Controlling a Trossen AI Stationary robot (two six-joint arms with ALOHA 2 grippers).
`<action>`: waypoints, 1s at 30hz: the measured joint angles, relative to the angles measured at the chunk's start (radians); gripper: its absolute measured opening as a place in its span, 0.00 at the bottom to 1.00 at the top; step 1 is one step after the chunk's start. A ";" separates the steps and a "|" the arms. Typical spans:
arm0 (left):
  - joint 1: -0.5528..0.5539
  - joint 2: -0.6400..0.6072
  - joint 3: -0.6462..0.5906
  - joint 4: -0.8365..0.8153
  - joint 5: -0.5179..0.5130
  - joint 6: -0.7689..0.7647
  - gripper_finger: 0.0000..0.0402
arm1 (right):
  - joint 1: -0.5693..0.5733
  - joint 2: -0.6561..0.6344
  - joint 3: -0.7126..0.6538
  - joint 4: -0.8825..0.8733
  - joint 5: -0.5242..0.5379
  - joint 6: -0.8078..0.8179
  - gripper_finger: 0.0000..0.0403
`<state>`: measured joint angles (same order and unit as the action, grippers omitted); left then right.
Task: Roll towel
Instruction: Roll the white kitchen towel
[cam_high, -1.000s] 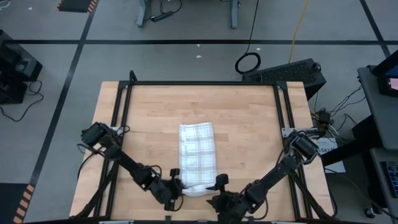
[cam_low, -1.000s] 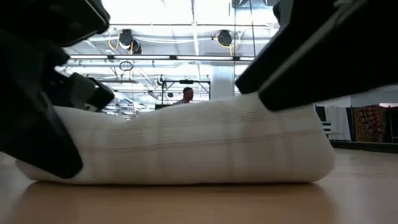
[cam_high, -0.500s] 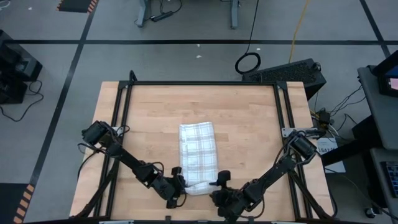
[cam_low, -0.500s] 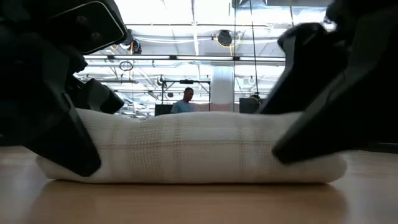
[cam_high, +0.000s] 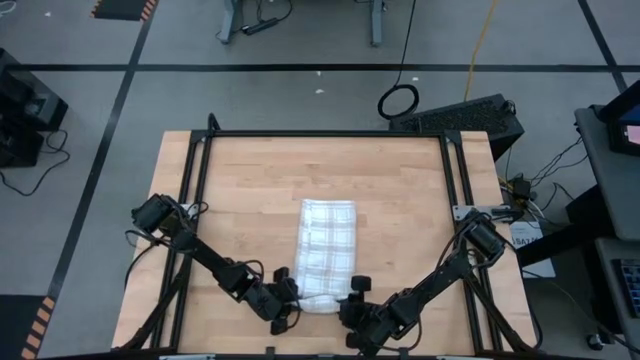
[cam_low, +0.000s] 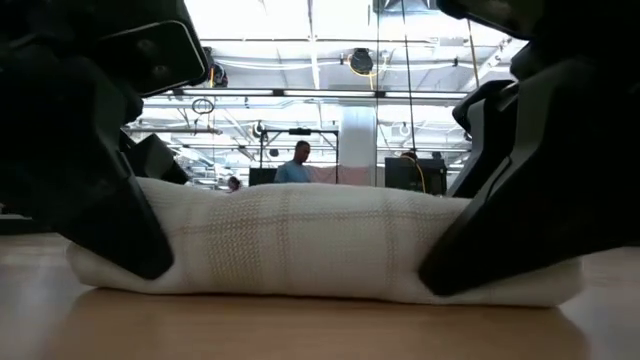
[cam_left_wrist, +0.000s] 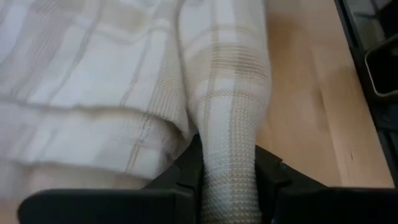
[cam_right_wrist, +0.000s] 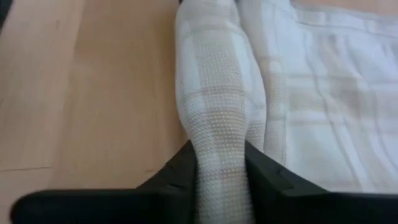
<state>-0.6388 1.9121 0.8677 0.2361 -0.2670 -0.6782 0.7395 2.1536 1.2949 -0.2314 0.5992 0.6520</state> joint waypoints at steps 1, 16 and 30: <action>0.000 0.000 0.000 -0.001 -0.002 -0.025 0.20 | 0.000 0.000 0.000 -0.001 -0.005 0.001 0.18; -0.040 -0.063 -0.002 -0.010 -0.063 -0.001 0.31 | -0.033 -0.076 -0.003 -0.080 -0.185 0.055 0.14; -0.173 -0.114 -0.004 0.094 -0.424 0.287 0.70 | -0.034 -0.076 -0.003 -0.085 -0.216 0.130 0.14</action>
<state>-0.8116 1.7986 0.8639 0.3303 -0.6914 -0.3909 0.7059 2.0773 1.2915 -0.3165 0.3828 0.7823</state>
